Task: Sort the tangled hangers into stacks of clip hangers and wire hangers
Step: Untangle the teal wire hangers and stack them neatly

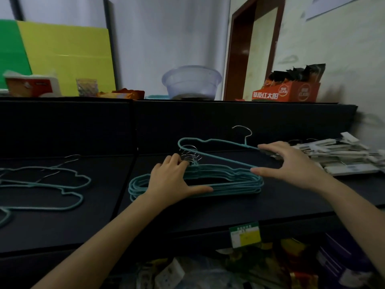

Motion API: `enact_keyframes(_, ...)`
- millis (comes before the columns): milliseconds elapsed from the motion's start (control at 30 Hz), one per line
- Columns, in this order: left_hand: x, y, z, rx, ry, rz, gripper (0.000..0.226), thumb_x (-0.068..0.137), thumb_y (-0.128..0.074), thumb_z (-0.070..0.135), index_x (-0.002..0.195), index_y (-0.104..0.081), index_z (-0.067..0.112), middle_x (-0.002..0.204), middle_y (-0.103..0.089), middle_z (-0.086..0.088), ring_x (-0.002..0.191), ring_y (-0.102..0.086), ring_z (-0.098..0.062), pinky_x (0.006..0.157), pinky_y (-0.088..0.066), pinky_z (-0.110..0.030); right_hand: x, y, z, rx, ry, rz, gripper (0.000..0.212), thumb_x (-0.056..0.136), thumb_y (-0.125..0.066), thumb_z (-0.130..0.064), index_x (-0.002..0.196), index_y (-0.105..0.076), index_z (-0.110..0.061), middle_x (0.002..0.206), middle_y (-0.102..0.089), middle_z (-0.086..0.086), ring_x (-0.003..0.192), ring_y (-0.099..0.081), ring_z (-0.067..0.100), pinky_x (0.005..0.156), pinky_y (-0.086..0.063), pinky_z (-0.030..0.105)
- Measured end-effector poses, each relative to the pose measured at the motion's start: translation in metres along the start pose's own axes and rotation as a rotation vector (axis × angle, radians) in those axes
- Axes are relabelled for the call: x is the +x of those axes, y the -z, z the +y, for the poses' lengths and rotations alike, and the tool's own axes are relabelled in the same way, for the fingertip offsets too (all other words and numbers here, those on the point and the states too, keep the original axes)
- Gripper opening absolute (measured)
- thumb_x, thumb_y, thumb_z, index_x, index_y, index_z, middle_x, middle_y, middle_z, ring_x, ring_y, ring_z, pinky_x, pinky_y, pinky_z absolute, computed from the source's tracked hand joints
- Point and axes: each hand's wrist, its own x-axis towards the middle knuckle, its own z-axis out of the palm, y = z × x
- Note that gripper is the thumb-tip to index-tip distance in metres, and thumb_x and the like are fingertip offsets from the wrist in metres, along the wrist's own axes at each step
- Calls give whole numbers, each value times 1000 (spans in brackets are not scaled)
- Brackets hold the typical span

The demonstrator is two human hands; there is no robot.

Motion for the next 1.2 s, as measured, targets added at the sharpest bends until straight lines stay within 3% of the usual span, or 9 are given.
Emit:
enact_keyframes(133, -6, 6, -5, 7, -7, -18, 98, 60, -34, 88, 134, -42, 24, 133, -46, 5, 122, -42, -15, 98, -38, -32, 10, -9, 0, 9, 51, -71, 88, 60, -63, -60, 136, -44, -22, 124, -44, -11, 110, -42, 2, 92, -32, 21)
enact_keyframes(233, -21, 15, -27, 28, -11, 26, 91, 61, -30, 86, 134, -40, 31, 129, -48, 9, 117, -45, -11, 92, -39, -26, 18, -17, -5, 1, 101, -106, 91, 57, -61, -63, 137, -42, -23, 129, -44, -9, 112, -41, 4, 97, -35, 24)
enact_keyframes(467, -75, 46, -102, 89, 131, 51, 122, 45, 4, 96, 123, -54, 23, 115, -56, 8, 110, -50, -12, 85, -45, -29, 35, -47, -29, 5, 195, -212, 96, 55, -59, -70, 139, -39, -27, 135, -40, -11, 124, -40, 9, 105, -36, 32)
enact_keyframes(600, -100, 60, -130, 72, 242, 53, 112, 47, -6, 97, 114, -60, 25, 108, -59, 11, 108, -53, -11, 82, -47, -30, 44, -67, -32, -40, 217, -328, 90, 64, -58, -68, 142, -33, -29, 143, -34, -9, 130, -34, 10, 110, -33, 33)
enact_keyframes(700, -116, 66, -145, 64, 279, 24, 78, 66, -35, 84, 111, -61, 26, 108, -59, 11, 109, -52, -11, 81, -45, -28, 47, -67, -33, -44, 223, -411, 81, 74, -61, -59, 143, -29, -32, 149, -25, -10, 136, -25, 8, 111, -26, 28)
enact_keyframes(800, -130, 74, -163, 63, 280, 9, 70, 71, -40, 79, 113, -60, 26, 112, -56, 10, 109, -52, -10, 80, -44, -26, 49, -67, -54, 5, 280, -339, 76, 72, -63, -56, 139, -36, -33, 143, -28, -15, 132, -27, 5, 106, -25, 23)
enact_keyframes(933, -148, 84, -191, 54, 306, -13, 47, 83, -52, 53, 120, -56, 24, 122, -53, 7, 112, -51, -12, 82, -41, -24, 50, -83, -103, 74, 447, -175, 47, 83, -62, -41, 127, -51, -30, 129, -44, -14, 120, -42, 4, 100, -32, 22)
enact_keyframes(1067, -170, 92, -225, 3, 334, -18, 45, 81, -55, 52, 118, -58, 25, 124, -54, 7, 114, -50, -11, 89, -42, -25, 51, -109, -153, 137, 551, -145, 32, 87, -62, -28, 119, -58, -26, 118, -52, -12, 108, -50, 3, 94, -40, 23)
enact_keyframes(1200, -194, 102, -273, -95, 367, -67, 74, 62, -36, 87, 112, -56, 36, 117, -53, 14, 111, -48, -6, 89, -47, -26, 58, -148, -201, 120, 588, -183, 32, 89, -59, -31, 120, -56, -27, 115, -51, -15, 105, -49, 2, 90, -38, 20)
